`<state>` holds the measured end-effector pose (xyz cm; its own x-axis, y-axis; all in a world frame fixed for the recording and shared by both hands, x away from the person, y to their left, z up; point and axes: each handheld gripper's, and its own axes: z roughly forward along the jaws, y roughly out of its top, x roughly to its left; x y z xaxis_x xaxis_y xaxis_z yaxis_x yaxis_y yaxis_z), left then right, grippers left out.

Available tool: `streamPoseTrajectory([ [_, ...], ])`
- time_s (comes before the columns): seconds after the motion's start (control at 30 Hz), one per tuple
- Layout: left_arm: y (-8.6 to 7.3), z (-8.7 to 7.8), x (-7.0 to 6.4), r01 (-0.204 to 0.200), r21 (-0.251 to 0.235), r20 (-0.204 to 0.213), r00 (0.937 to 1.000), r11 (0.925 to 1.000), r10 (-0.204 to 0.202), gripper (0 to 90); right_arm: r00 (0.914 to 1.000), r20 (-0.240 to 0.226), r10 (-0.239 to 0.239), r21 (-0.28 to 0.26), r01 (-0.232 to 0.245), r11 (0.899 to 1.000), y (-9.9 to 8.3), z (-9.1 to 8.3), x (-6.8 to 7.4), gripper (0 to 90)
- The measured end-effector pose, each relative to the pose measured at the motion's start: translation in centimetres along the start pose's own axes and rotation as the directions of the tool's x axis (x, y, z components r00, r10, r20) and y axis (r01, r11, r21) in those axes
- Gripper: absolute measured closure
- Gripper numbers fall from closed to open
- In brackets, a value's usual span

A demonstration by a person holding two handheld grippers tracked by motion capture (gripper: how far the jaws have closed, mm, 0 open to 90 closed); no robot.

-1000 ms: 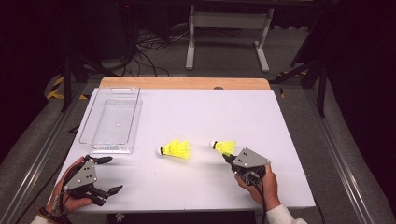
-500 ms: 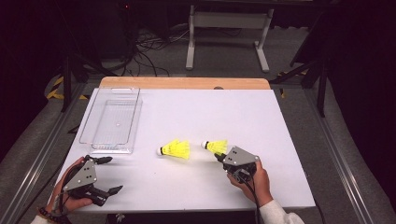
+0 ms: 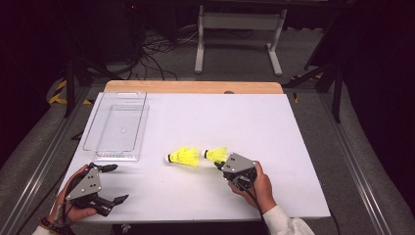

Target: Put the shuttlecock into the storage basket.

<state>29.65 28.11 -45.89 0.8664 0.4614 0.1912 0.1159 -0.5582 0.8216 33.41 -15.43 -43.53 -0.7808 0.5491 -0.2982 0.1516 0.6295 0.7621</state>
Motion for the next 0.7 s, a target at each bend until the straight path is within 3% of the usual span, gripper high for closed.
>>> streamPoseTrajectory([
  [0.23, 0.0, -0.1, 0.0, 0.001, -0.003, 0.002, 1.0, 1.0, -0.001, 3.9, 0.9985, -0.044, -0.031, 0.022, 0.032, 0.999, 0.8, 1.9, 0.6, 90.0],
  [0.7, -0.1, -0.1, 0.0, 0.001, -0.006, 0.006, 1.0, 1.0, -0.001, 3.9, 0.9925, -0.113, -0.047, 0.027, 0.05, 0.998, 2.0, 5.0, 1.5, 90.0],
])
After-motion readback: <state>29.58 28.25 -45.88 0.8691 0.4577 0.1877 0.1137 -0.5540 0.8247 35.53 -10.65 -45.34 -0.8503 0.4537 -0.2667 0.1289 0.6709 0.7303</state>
